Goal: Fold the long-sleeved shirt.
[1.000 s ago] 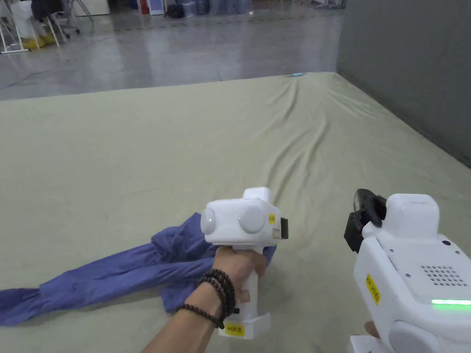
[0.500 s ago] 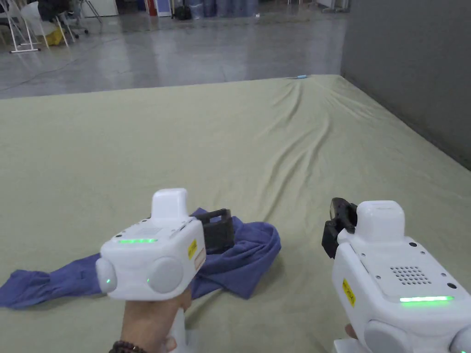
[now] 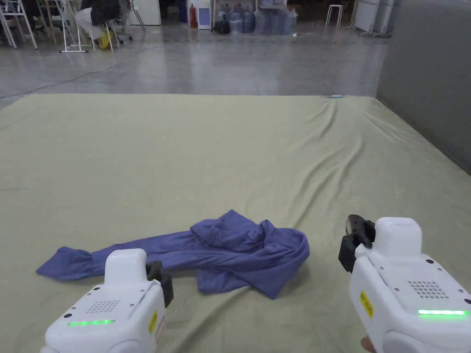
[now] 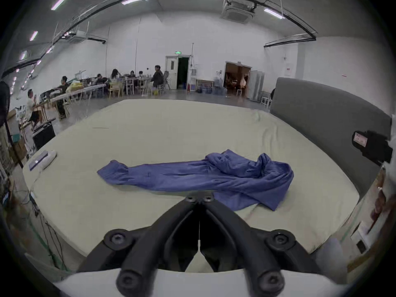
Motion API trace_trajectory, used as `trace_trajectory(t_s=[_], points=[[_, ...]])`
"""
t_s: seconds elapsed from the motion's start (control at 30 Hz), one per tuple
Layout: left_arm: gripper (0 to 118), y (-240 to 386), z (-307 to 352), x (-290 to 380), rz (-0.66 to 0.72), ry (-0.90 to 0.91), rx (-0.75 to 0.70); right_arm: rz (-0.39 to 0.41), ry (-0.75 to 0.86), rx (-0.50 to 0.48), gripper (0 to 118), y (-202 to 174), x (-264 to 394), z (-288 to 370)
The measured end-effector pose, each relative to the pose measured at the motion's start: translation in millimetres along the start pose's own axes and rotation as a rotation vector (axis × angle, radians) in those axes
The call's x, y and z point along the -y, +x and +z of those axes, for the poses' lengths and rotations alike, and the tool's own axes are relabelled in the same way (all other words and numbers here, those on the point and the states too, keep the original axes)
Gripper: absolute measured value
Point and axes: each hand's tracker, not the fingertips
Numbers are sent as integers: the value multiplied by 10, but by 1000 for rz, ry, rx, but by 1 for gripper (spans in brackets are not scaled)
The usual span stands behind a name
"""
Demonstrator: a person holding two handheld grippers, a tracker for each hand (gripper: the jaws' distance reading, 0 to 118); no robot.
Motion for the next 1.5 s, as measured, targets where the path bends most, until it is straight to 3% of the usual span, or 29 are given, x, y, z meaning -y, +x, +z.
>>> trace_trajectory(t_s=[0.03, 0.1, 0.13, 0.17, 0.33, 0.53, 0.57, 0.6, 0.63, 0.67, 0.7, 0.73, 0.8, 0.83, 0.87, 1.03, 1.13, 1.23, 1.3, 1.43, 1.5], points=[[1, 4, -67, -57, 5, 4, 11, 0, 0, 0, 0, 2, 4, -1], [76, 63, -344, -220, -12, -80, 18, 0, -6, 0, 0, 17, 26, -24], [104, 91, -499, -291, -3, -85, 22, 0, -13, 1, 0, 34, 48, -42], [114, 116, -634, -356, -6, -114, 26, -1, -18, 3, 0, 46, 70, -63], [114, 315, -1700, -626, -72, -225, 45, -13, -62, 18, 0, 132, 201, -229], [109, 562, -2766, -549, -275, -382, -40, -16, -126, 35, 0, 247, 332, -437], [88, 556, -2834, -504, -279, -393, -24, -17, -135, 40, 0, 263, 341, -470], [88, 568, -2901, -479, -282, -400, -21, -17, -143, 45, 0, 273, 348, -503], [77, 571, -2953, -462, -290, -426, -12, -16, -150, 46, 0, 282, 353, -535], [50, 581, -2980, -450, -289, -466, 16, -16, -162, 41, 0, 295, 367, -572], [5, 576, -2940, -471, -300, -440, -6, -15, -183, 31, 1, 300, 385, -622], [0, 582, -2916, -504, -310, -430, 5, -18, -219, 11, 18, 294, 411, -691], [0, 598, -2876, -571, -316, -419, 49, -25, -307, -16, 90, 233, 488, -870], [0, 591, -2864, -574, -320, -405, 53, -28, -342, -46, 109, 198, 535, -968], [0, 594, -2838, -608, -321, -396, 55, -40, -375, -62, 114, 154, 600, -1090], [0, 541, -2776, -782, -298, -378, 81, -49, -574, -124, 109, -113, 942, -1754], [0, 494, -2728, -853, -266, -366, 96, -56, -633, -111, 75, -226, 1105, -2060], [0, 419, -2644, -934, -222, -358, 130, -98, -657, -194, 23, -236, 1042, -2096], [0, 374, -2531, -1030, -223, -321, 133, -65, -646, -187, 17, -220, 901, -2033], [0, 304, -2152, -1374, -245, -136, 77, -67, -529, -208, 16, -135, 423, -1904], [0, 234, -1964, -1638, -224, -81, 72, -27, -474, -219, 15, -130, 75, -1886]])
